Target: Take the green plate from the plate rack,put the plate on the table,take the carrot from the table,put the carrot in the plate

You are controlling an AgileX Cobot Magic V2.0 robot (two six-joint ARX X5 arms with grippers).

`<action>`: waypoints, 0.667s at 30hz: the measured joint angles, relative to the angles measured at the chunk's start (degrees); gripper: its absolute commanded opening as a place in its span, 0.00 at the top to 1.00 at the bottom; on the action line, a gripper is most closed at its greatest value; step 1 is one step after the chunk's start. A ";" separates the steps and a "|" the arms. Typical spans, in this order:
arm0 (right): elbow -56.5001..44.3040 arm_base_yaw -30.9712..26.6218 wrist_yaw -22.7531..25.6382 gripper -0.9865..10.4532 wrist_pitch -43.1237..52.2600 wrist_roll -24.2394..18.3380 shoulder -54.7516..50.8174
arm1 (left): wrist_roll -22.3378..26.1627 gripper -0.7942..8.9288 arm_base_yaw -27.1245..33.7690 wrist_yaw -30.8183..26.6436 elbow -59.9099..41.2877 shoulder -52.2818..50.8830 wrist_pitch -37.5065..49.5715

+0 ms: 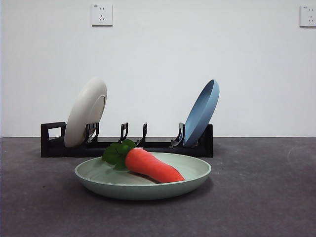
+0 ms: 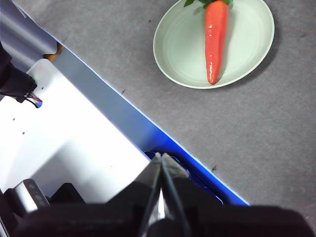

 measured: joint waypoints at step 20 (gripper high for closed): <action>0.00 0.00 -0.02 0.91 0.00 0.00 0.00 | 13.14 0.92 32.98 8.72 -0.11 -9.38 25.90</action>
